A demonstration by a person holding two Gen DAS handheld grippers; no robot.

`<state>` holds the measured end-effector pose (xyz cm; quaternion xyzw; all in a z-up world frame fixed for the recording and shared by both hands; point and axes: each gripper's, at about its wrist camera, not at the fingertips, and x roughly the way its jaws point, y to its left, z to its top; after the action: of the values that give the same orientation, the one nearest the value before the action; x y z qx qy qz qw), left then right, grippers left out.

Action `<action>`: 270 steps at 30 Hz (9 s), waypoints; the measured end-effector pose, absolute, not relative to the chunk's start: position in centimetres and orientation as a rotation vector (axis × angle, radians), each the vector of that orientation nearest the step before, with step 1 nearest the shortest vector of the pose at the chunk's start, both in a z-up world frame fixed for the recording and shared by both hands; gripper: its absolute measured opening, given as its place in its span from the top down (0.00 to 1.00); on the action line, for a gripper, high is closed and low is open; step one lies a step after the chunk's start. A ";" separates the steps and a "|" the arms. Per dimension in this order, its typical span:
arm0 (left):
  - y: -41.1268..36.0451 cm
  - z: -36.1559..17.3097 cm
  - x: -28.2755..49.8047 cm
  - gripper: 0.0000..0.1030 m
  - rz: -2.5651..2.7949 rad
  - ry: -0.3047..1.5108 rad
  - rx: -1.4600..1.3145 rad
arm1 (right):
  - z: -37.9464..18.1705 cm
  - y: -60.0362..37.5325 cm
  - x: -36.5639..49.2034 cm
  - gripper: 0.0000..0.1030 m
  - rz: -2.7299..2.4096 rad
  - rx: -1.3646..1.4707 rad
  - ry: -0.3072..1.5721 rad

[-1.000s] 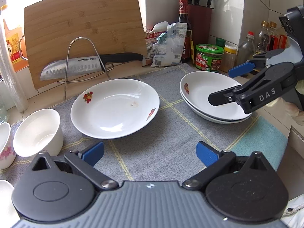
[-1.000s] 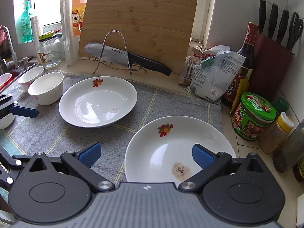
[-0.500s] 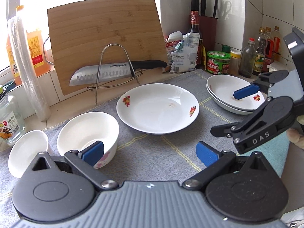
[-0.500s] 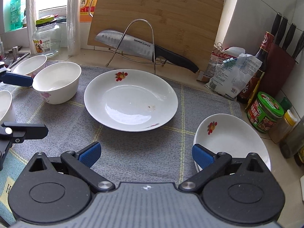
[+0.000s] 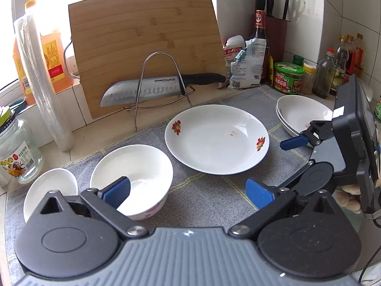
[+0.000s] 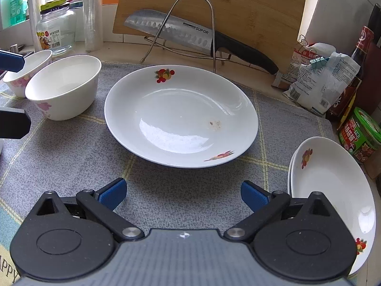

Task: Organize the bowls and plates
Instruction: 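Move the left tool down to the rim of the white fruit-print plate, then close the left tool on the fruit-print plate's rim, then lift the fruit-print plate off the towel with the left tool, then carry the fruit-print plate with the left tool toward the stacked plates, then lower the fruit-print plate onto the stacked plates with the left tool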

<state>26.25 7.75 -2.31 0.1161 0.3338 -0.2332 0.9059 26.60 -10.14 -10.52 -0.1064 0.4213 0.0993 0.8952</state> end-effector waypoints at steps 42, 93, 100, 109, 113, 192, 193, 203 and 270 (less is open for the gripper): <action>-0.4 -6.8 47.0 0.12 -0.669 1.064 0.184 | -12.2 -11.3 28.4 0.00 0.291 -0.133 0.808; -2.2 -7.5 49.2 0.30 -0.865 1.189 0.392 | -12.0 -11.1 29.5 0.00 0.326 -0.175 0.768; -1.9 -8.0 49.9 0.30 -0.881 1.224 0.376 | -12.1 -11.2 29.6 0.00 0.343 -0.191 0.763; -2.7 -8.1 49.8 0.27 -0.934 1.217 0.462 | -12.3 -11.4 29.7 0.00 0.344 -0.161 0.766; -2.7 -8.1 50.0 0.27 -0.961 1.226 0.480 | -12.3 -11.4 29.7 0.00 0.344 -0.157 0.765; -13.4 -3.0 40.1 0.26 -1.138 1.088 0.591 | -6.2 -18.3 20.5 0.00 0.099 -0.163 0.740; -13.7 -2.9 40.1 0.26 -1.142 1.087 0.593 | -6.2 -18.5 20.4 0.00 0.093 -0.162 0.739; -17.2 -2.9 39.8 0.26 -1.207 1.055 0.617 | -6.0 -20.8 19.8 0.00 0.015 -0.157 0.742; -25.5 -5.7 39.1 0.21 -1.305 1.008 0.706 | -6.7 -25.1 17.9 0.00 -0.138 -0.163 0.788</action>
<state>39.11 -25.47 -5.69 0.3074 0.4393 -0.5684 0.6240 17.87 -25.15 -6.71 -0.0791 0.3829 -0.0672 0.9179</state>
